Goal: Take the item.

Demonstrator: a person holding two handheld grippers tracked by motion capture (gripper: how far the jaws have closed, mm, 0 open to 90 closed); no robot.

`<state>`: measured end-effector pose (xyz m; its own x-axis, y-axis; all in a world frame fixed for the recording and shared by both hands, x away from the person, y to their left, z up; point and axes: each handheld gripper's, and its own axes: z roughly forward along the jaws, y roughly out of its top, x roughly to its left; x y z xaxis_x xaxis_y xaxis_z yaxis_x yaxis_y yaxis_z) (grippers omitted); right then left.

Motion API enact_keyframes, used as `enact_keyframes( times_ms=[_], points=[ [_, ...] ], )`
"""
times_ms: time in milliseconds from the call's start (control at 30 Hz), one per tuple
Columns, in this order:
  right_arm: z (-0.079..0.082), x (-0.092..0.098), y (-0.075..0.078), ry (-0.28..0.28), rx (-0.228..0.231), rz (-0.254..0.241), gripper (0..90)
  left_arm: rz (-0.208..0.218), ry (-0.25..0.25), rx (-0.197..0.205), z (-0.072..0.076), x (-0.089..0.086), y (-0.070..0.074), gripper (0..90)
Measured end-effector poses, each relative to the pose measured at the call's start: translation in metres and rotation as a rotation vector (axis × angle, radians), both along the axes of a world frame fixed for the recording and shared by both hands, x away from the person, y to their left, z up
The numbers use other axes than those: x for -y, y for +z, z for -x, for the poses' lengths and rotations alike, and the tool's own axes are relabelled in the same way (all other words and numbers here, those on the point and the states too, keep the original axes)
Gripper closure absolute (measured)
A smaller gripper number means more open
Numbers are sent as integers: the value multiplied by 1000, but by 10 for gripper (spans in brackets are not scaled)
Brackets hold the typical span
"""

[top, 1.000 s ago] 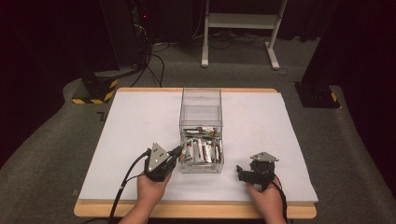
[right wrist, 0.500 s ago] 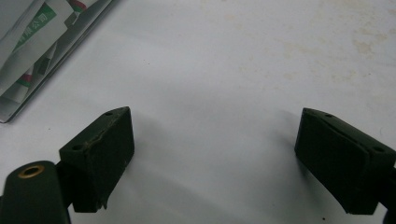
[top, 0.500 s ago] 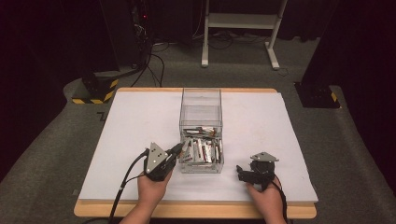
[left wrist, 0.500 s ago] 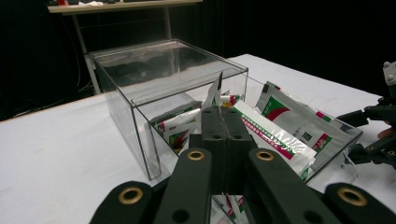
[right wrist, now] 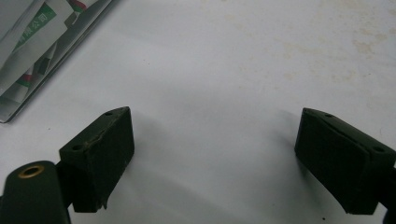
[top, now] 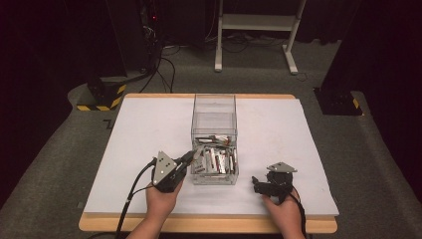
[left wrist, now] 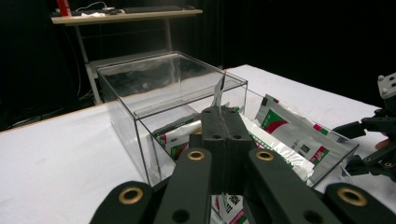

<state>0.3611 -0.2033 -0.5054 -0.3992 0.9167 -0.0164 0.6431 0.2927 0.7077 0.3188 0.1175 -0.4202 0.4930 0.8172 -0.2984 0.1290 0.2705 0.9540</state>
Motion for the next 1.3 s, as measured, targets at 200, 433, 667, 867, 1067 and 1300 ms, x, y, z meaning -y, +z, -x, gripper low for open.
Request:
enact_keyframes(
  times_ms=[200, 433, 667, 867, 1067, 1300],
  points=[
    [0, 0, 0, 0, 0, 0, 117, 23, -3, 11, 1, -4, 3, 900],
    [0, 0, 0, 0, 0, 0, 117, 45, -3, 19, 1, -10, 8, 900],
    [0, 0, 0, 0, 0, 0, 117, 68, 0, 26, 1, -17, 12, 900],
    [0, 0, 0, 0, 0, 0, 117, 73, 2, 37, 1, -21, 14, 900],
    [0, 0, 0, 0, 0, 0, 117, 82, 8, 50, 3, -26, 18, 900],
    [0, 0, 0, 0, 0, 0, 117, 82, 11, 62, 5, -31, 21, 900]
  ],
)
